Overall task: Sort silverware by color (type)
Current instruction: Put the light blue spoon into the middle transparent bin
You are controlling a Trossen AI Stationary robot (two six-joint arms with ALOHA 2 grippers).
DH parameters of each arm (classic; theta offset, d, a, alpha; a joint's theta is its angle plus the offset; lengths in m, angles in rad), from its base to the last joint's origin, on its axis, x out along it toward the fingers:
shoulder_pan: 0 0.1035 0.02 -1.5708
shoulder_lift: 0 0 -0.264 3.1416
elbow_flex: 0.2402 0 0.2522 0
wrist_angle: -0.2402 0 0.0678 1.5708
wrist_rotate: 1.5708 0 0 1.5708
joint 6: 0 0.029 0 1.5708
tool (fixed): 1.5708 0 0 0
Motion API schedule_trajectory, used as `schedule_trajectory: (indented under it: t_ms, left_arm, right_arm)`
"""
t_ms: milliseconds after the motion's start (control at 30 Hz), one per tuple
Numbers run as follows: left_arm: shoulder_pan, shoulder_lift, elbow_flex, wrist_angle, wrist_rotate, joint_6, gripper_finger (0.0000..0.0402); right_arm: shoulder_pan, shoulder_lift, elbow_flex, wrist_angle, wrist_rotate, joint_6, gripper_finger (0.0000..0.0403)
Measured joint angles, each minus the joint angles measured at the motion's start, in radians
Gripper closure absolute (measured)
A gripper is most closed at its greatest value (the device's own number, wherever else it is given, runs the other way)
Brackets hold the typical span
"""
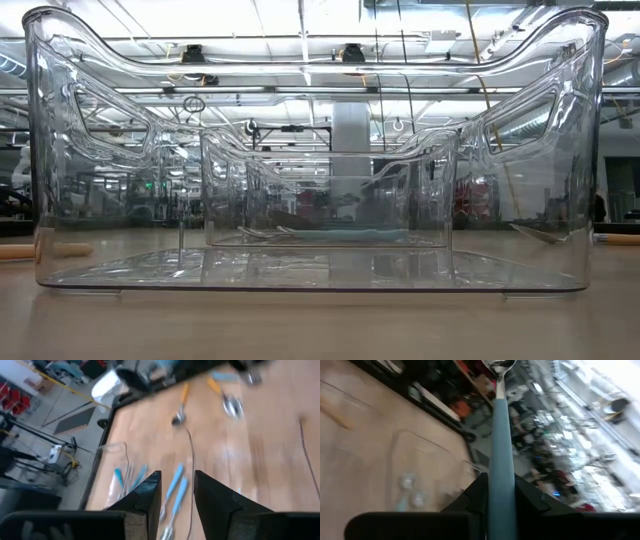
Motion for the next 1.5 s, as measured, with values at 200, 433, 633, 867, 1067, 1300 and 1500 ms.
schedule_trajectory:
  t_ms: [200,433,633,867,1067,1300,1500]
  left_arm:
    - [-0.052,-0.001,-0.003,-0.199,-0.024,-0.085,0.0286]
    - [-0.086,-0.003,-0.045,-0.329,-0.116,-0.275,0.0286]
    - [-0.087,-0.010,-0.174,-0.392,-0.109,-0.493,0.0286]
    - [-0.196,-0.009,-0.306,-0.472,-0.006,-0.829,0.0286]
    - [-0.275,-0.009,-0.402,-0.331,0.032,-0.916,0.0287]
    - [-0.280,-0.009,-0.474,-0.082,0.046,-0.766,0.0287]
    - [-0.251,-0.007,-0.475,-0.031,0.048,-0.723,0.0287]
  right_arm:
    - [-0.045,-0.069,0.000,-0.007,-0.177,0.077,0.0353]
    - [-0.141,-0.137,0.000,-0.114,-0.435,0.165,0.0353]
    - [-0.236,-0.150,0.000,-0.289,-0.622,0.243,0.0353]
    - [-0.345,-0.142,0.000,-0.353,-0.808,0.290,0.0353]
    - [-0.452,-0.132,0.000,-0.294,-0.906,0.291,0.0349]
    - [-0.574,-0.112,0.000,-0.250,-1.080,0.234,0.0352]
    - [-0.665,-0.073,0.000,-0.173,-1.248,0.216,0.0352]
